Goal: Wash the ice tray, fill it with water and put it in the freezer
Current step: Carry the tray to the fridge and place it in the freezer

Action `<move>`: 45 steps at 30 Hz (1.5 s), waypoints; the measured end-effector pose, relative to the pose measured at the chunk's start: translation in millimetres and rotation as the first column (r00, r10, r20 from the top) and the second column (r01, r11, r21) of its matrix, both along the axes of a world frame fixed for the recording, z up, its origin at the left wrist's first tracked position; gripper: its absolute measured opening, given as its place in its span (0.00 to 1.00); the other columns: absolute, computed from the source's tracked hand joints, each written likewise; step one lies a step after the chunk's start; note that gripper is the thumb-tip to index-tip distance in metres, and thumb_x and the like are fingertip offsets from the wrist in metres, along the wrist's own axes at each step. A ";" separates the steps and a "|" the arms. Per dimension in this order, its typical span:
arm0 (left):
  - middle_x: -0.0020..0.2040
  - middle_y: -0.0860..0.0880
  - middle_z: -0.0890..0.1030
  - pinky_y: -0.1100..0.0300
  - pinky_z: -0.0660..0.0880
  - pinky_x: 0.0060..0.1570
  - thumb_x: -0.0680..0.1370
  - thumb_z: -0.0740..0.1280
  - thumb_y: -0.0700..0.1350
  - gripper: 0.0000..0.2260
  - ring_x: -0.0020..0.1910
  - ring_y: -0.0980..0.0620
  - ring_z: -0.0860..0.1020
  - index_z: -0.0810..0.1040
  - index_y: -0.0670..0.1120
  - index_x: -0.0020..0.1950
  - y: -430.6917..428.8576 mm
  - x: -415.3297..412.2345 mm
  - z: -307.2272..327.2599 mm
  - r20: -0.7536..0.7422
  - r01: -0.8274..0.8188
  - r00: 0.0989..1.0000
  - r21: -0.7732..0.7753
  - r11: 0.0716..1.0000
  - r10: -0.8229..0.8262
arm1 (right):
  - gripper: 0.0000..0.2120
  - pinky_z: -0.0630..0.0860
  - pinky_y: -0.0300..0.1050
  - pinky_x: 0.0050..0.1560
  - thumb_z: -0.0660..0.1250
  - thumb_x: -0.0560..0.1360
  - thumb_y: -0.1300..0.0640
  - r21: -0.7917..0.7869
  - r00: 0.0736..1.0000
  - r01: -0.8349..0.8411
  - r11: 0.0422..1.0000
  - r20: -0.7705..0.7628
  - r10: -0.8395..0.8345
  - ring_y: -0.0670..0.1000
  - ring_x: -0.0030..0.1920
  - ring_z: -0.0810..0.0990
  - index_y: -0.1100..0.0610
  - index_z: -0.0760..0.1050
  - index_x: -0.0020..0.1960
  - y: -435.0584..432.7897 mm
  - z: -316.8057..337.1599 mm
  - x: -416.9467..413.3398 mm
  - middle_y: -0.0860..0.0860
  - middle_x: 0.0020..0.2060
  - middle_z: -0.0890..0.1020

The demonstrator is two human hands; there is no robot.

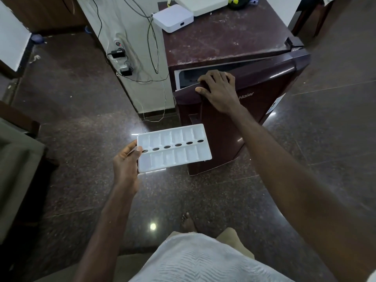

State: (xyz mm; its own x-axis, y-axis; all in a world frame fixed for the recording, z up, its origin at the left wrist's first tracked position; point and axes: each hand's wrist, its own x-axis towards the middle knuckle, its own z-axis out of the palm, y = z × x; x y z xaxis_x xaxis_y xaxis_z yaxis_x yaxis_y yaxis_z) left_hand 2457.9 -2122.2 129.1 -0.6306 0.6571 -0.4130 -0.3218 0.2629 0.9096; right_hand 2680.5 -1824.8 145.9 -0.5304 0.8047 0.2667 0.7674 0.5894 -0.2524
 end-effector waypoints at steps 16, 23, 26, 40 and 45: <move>0.54 0.43 0.86 0.59 0.83 0.35 0.83 0.67 0.37 0.14 0.44 0.50 0.86 0.80 0.41 0.69 -72.4 56.1 23.3 -0.026 -0.022 0.999 0.054 0.998 0.024 | 0.12 0.56 0.48 0.73 0.59 0.82 0.43 -0.015 0.973 -0.056 0.998 -0.224 0.051 0.44 0.61 0.74 0.45 0.79 0.54 -86.8 3.0 99.2 0.43 0.55 0.78; 0.54 0.40 0.86 0.58 0.83 0.36 0.83 0.66 0.36 0.13 0.46 0.47 0.85 0.81 0.41 0.67 -95.4 88.9 27.2 -0.018 0.000 1.000 0.062 0.998 0.001 | 0.09 0.69 0.60 0.68 0.66 0.77 0.46 -0.067 0.961 -0.057 0.996 -0.274 0.037 0.44 0.52 0.76 0.50 0.81 0.46 -104.8 2.4 159.7 0.43 0.49 0.80; 0.53 0.42 0.86 0.58 0.83 0.35 0.82 0.67 0.36 0.11 0.45 0.48 0.85 0.82 0.44 0.63 -99.6 104.6 27.5 -0.015 0.004 1.000 0.046 0.999 -0.004 | 0.07 0.74 0.60 0.61 0.69 0.75 0.50 -0.061 0.946 -0.048 0.997 -0.322 0.026 0.45 0.46 0.77 0.53 0.82 0.42 -114.2 4.2 185.2 0.46 0.45 0.82; 0.59 0.39 0.85 0.55 0.81 0.36 0.82 0.68 0.39 0.14 0.52 0.42 0.84 0.80 0.43 0.68 -87.5 159.4 28.7 -0.007 0.050 0.999 -0.011 0.999 -0.050 | 0.17 0.57 0.63 0.78 0.59 0.77 0.60 -0.240 0.979 0.090 0.967 -0.158 -0.130 0.46 0.61 0.78 0.47 0.86 0.45 -149.3 28.7 263.8 0.44 0.57 0.81; 0.59 0.38 0.85 0.51 0.82 0.40 0.83 0.67 0.38 0.13 0.53 0.42 0.84 0.80 0.42 0.68 -81.0 176.9 32.2 -0.003 0.060 0.998 -0.017 0.998 -0.060 | 0.20 0.48 0.57 0.81 0.61 0.75 0.68 -0.194 0.966 0.259 0.946 0.033 -0.258 0.50 0.68 0.73 0.47 0.85 0.48 -167.2 30.7 273.9 0.46 0.63 0.77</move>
